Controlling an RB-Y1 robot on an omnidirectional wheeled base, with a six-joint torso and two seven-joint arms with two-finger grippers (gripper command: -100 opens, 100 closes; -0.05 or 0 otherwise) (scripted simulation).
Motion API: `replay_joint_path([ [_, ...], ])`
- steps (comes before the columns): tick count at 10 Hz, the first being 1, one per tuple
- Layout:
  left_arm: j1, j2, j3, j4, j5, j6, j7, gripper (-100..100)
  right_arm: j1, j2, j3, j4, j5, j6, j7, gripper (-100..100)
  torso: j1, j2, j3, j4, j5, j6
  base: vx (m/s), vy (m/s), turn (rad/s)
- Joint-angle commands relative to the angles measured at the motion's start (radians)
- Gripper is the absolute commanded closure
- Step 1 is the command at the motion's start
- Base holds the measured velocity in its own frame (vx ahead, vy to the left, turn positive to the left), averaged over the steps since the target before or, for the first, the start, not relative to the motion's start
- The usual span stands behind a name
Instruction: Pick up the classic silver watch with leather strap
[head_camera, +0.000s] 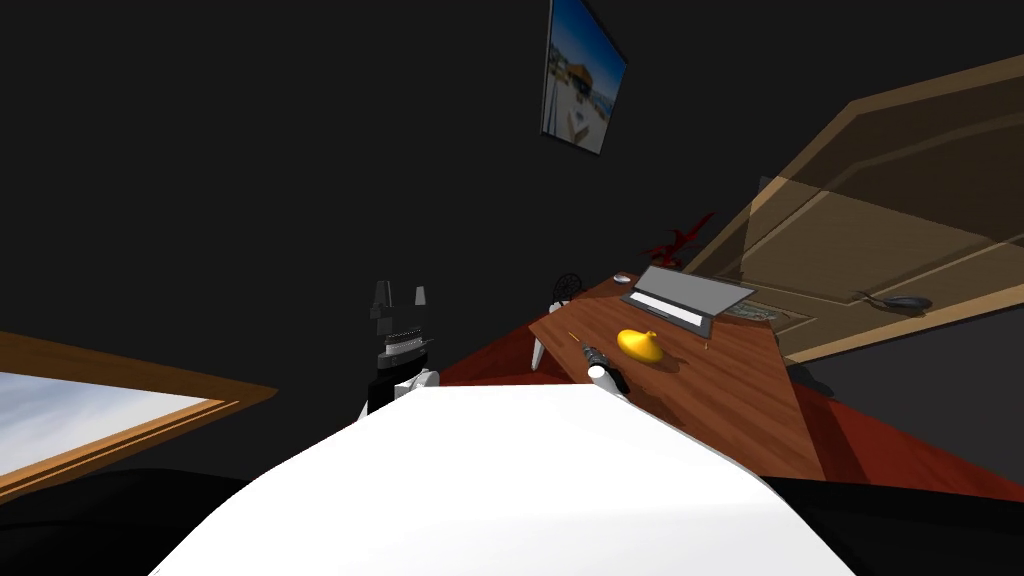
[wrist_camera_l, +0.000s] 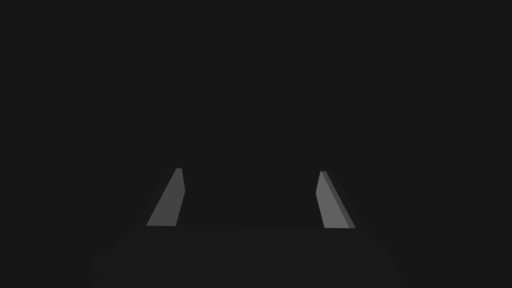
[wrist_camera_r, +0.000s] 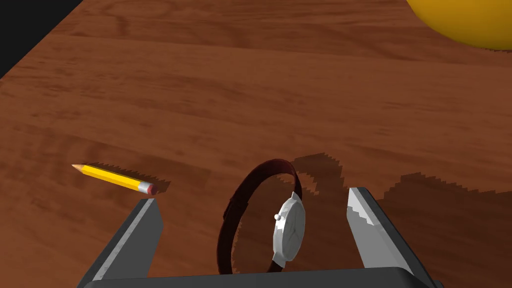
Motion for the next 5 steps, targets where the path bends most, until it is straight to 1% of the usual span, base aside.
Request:
replay_joint_path([
  [1,0.0,0.0,0.0,0.0,0.0,0.0,0.0,0,0.0,0.0,0.0,0.0,0.0,0.0,0.0,-100,0.0,0.0,0.0,0.0,0.0,0.0,0.007,-0.011,0.002],
  [2,0.0,0.0,0.0,0.0,0.0,0.0,0.0,0,-0.001,-0.001,0.003,0.004,0.0,-0.003,-0.008,0,0.0,0.001,0.0,0.0,0.0,0.0,0.0,0.0,0.0],
  [3,0.0,0.0,0.0,0.0,0.0,0.0,0.0,0,0.034,0.021,0.012,-0.036,-0.018,-0.018,0.023,-100,0.001,0.001,0.001,0.0,0.0,0.0,0.029,-0.045,0.036],
  [4,0.0,0.0,0.0,0.0,0.0,0.0,0.0,0,0.034,0.021,0.012,-0.036,-0.018,-0.018,0.023,-100,-0.001,0.0,0.0,0.0,0.0,0.0,0.043,-0.057,0.028],
  [5,0.0,0.0,0.0,0.0,0.0,0.0,0.0,0,0.069,0.042,0.022,-0.065,-0.036,-0.033,0.048,-100,-0.002,-0.001,-0.001,0.0,0.0,0.0,0.056,-0.066,0.039],
])
